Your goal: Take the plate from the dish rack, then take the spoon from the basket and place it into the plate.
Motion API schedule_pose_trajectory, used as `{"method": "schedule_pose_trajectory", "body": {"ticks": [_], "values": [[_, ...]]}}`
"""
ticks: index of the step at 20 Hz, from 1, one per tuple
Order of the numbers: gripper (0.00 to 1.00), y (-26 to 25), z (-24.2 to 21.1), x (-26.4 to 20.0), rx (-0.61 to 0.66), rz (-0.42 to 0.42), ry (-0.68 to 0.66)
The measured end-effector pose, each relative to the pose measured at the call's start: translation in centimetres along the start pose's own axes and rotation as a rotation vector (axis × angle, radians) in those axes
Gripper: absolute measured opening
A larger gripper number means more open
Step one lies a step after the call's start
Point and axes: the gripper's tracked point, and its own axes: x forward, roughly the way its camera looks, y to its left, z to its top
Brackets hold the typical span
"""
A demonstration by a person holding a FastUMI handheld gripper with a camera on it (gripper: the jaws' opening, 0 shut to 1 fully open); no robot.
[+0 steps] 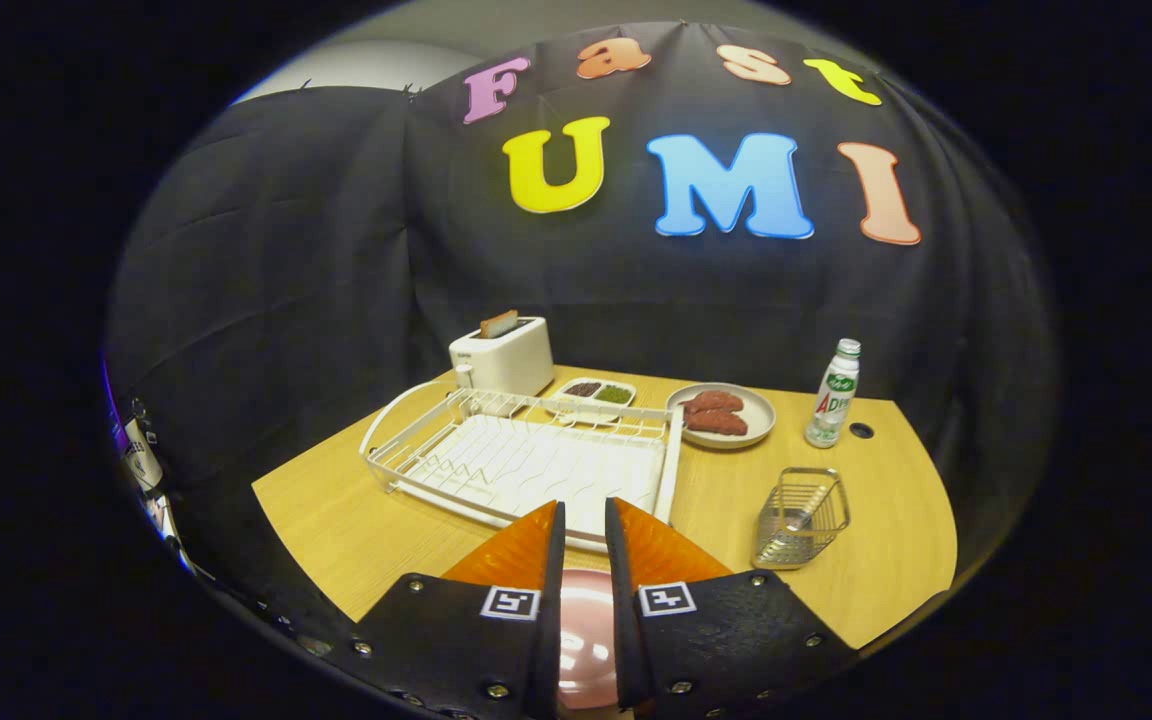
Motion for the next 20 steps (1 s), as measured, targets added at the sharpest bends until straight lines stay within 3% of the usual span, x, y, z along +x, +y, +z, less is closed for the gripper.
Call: {"method": "schedule_pose_trajectory", "body": {"ticks": [10, 12, 13, 15, 20], "values": [[0.26, -10.5, 7.6, -7.5, 0.008, -0.266, -0.196], [0.39, -11.4, 7.9, -8.1, -0.017, -0.297, -0.214], [0.53, -11.7, 8.1, -8.0, -0.028, -0.299, -0.227], [0.97, -12.4, 7.9, -8.0, -0.043, -0.321, -0.235], [0.96, -12.8, 8.4, -8.4, -0.019, -0.322, -0.260]]}}
